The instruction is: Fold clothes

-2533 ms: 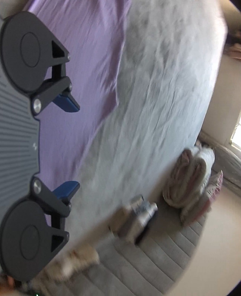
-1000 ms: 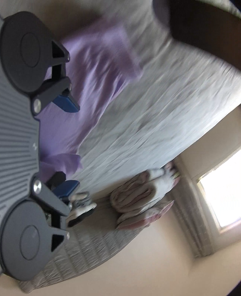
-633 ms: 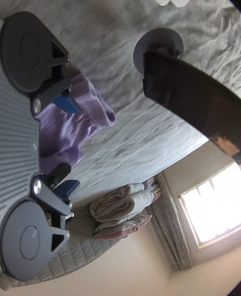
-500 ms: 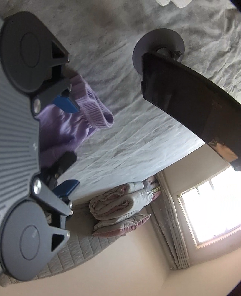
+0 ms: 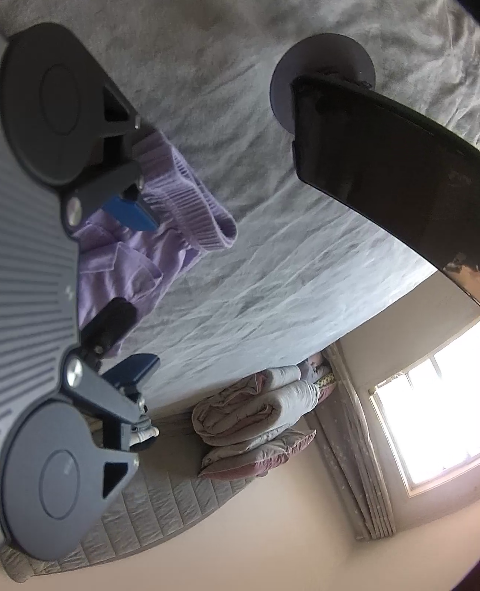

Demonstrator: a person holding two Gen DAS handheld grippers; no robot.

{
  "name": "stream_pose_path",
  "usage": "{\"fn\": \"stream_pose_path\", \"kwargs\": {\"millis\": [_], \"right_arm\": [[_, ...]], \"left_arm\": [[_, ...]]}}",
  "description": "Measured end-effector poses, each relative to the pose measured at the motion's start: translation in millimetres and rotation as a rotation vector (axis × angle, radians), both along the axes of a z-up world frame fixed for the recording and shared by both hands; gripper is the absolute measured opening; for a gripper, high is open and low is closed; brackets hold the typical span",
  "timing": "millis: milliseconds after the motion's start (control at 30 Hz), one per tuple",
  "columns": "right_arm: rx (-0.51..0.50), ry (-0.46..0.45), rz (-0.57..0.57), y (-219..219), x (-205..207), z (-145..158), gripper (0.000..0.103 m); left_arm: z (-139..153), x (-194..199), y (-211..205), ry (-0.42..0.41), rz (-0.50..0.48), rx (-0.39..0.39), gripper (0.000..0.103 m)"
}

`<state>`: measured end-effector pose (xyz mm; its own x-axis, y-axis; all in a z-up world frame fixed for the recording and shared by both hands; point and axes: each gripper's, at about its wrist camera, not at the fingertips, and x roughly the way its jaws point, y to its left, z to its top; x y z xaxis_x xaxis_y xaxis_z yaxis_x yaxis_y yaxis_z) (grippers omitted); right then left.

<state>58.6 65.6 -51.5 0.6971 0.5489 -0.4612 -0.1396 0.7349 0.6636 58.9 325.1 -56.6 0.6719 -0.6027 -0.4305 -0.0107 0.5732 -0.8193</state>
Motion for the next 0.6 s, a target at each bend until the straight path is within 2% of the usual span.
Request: {"fn": "stream_pose_path", "kwargs": {"millis": [133,267,333,467,600], "right_arm": [[0.027,0.071,0.07,15.6,-5.1,-20.8,0.013],[0.021,0.067,0.203,38.9,-24.1,-21.5,0.013],[0.013,0.066,0.227,38.3,-31.0,-19.2,0.013],[0.019,0.081,0.19,8.5,-36.8,-12.4,0.014],[-0.041,0.067,0.123,-34.0,-38.5,1.2,0.015]], "left_arm": [[0.4,1.4,-3.4,-0.003,0.002,-0.014,0.071],[-0.4,4.0,-9.7,0.003,-0.001,-0.007,0.068],[0.4,4.7,-14.4,0.001,-0.009,0.004,0.067],[3.8,4.5,-28.8,-0.029,-0.064,0.027,0.063],[4.7,3.7,-48.5,-0.064,-0.158,0.055,0.062]]}}
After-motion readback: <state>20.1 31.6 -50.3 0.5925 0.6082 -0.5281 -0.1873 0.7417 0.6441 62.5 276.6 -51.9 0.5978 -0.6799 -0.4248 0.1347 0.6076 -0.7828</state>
